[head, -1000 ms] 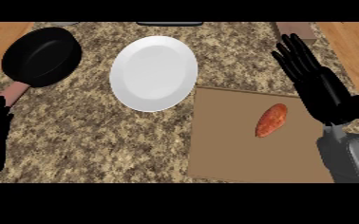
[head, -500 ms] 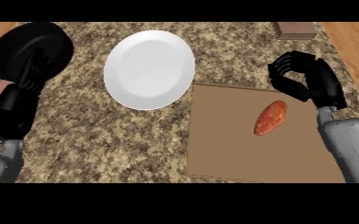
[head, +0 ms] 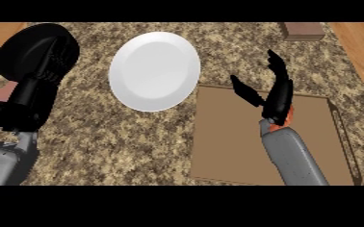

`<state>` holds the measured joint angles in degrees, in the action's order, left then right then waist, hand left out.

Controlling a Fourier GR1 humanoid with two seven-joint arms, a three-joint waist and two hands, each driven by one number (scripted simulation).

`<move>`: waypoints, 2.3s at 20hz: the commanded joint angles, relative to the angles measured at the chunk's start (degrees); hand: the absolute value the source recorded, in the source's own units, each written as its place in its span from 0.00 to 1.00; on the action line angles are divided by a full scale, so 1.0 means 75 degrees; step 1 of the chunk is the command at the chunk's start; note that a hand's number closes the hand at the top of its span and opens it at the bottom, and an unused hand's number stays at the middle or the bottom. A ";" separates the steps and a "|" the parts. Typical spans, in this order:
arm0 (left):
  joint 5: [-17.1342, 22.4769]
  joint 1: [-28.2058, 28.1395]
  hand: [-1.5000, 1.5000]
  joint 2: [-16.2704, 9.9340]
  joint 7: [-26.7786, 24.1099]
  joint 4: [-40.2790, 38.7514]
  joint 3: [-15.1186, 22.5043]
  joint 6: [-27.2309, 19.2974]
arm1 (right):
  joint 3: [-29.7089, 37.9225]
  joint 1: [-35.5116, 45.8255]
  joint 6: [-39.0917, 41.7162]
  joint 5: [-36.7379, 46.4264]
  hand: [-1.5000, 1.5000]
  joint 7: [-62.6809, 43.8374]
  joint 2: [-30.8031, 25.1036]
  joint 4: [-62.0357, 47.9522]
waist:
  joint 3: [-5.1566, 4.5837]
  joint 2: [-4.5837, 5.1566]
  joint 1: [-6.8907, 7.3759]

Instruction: Pick the sweet potato from the tray and place it in the plate

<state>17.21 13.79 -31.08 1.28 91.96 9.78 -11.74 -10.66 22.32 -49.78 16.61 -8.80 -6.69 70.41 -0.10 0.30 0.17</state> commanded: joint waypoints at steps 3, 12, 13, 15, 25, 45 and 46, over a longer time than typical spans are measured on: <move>0.0049 0.0132 0.50 0.0003 0.0151 -0.0105 -0.0285 0.0377 | -0.0248 0.0475 -0.0974 0.2164 0.00 -0.1642 -0.0065 0.0165 | 0.0000 -0.0071 -0.0063; -0.0062 0.0015 0.50 0.0024 0.0228 -0.0224 -0.0251 0.0223 | -0.0354 0.1170 0.3209 0.3382 0.00 -0.6049 -0.1143 -0.0176 | -0.0051 -0.0191 -0.0235; -0.0083 -0.0031 0.50 0.0078 0.0042 -0.0280 -0.0249 0.0243 | -0.0404 0.1147 0.3716 0.3248 0.00 -0.6442 -0.1190 -0.0028 | -0.0064 -0.0221 -0.0335; 0.0014 0.0253 0.50 -0.0041 0.0326 -0.0161 -0.0365 0.0274 | -0.0565 0.1496 0.4619 0.3151 0.00 -0.7332 -0.1025 -0.0034 | -0.0041 -0.0192 -0.0218; -0.0115 0.0080 0.50 0.0152 0.0320 -0.0096 -0.0306 0.0292 | -0.0208 0.1617 0.7434 0.1633 0.00 -0.9436 -0.1237 0.0925 | 0.0002 -0.0116 -0.0157; -0.0258 -0.0126 0.50 0.0335 -0.0153 -0.0390 -0.0616 0.0806 | 0.0146 -0.0142 0.7586 0.1983 0.00 -0.9293 -0.1148 0.0926 | 0.0004 -0.0050 -0.0078; -0.0440 0.0326 0.50 0.0445 0.0658 0.0053 -0.0384 0.0442 | 0.0164 -0.0173 0.7660 0.2000 0.00 -0.9198 -0.1134 0.0893 | 0.0013 -0.0059 -0.0076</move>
<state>14.68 14.51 -28.27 3.44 91.02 6.45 -7.93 -9.45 23.08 6.37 30.94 -68.39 -16.73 77.15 -0.06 -0.22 -0.54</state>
